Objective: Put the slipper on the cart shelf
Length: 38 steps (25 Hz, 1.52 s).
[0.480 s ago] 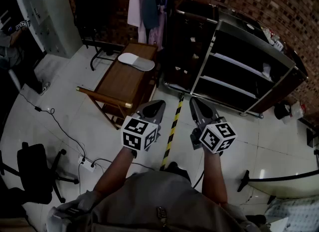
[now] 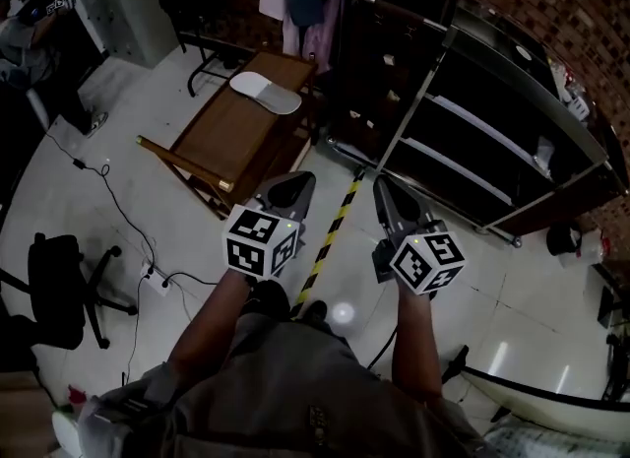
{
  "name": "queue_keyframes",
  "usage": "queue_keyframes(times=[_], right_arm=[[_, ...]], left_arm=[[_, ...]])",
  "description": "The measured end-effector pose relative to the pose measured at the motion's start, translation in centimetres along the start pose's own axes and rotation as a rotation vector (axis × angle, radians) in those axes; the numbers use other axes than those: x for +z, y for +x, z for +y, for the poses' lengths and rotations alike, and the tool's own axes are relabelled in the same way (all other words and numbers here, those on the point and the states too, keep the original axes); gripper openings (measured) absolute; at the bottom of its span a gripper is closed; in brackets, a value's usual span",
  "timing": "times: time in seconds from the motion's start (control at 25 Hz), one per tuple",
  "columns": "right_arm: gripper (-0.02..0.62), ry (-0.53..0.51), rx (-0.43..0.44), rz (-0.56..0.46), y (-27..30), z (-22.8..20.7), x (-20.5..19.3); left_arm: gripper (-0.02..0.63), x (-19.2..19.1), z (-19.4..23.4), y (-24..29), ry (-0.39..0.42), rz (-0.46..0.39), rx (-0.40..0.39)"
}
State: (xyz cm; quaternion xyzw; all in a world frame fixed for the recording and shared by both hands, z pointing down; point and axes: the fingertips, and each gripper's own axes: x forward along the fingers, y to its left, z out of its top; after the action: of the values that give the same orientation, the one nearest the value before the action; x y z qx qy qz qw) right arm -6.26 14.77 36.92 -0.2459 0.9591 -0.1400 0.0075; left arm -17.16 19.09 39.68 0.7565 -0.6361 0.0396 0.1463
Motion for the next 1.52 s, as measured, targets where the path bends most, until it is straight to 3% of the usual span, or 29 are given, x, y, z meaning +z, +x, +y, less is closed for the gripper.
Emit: queue_keyframes(times=[0.44, 0.64, 0.84, 1.08, 1.52], right_arm=[[0.0, -0.009, 0.012, 0.053, 5.9, -6.4, -0.4], [0.0, -0.055, 0.055, 0.076, 12.8, -9.3, 0.4], [0.0, -0.105, 0.126, 0.093, 21.2, -8.8, 1.8], [0.0, -0.16, 0.214, 0.174, 29.7, -8.1, 0.2], [0.0, -0.313, 0.454, 0.401, 44.8, -7.8, -8.4]], left_arm=[[0.008, -0.2, 3.8, 8.1, -0.048, 0.012, 0.022], [0.008, 0.8, 8.7, 13.2, -0.08, -0.015, 0.051], [0.008, 2.5, 16.0, 15.3, -0.132, -0.036, 0.103], [0.008, 2.7, 23.5, 16.0, -0.175, -0.022, 0.216], [0.008, 0.5, 34.8, 17.5, -0.284, -0.004, 0.53]])
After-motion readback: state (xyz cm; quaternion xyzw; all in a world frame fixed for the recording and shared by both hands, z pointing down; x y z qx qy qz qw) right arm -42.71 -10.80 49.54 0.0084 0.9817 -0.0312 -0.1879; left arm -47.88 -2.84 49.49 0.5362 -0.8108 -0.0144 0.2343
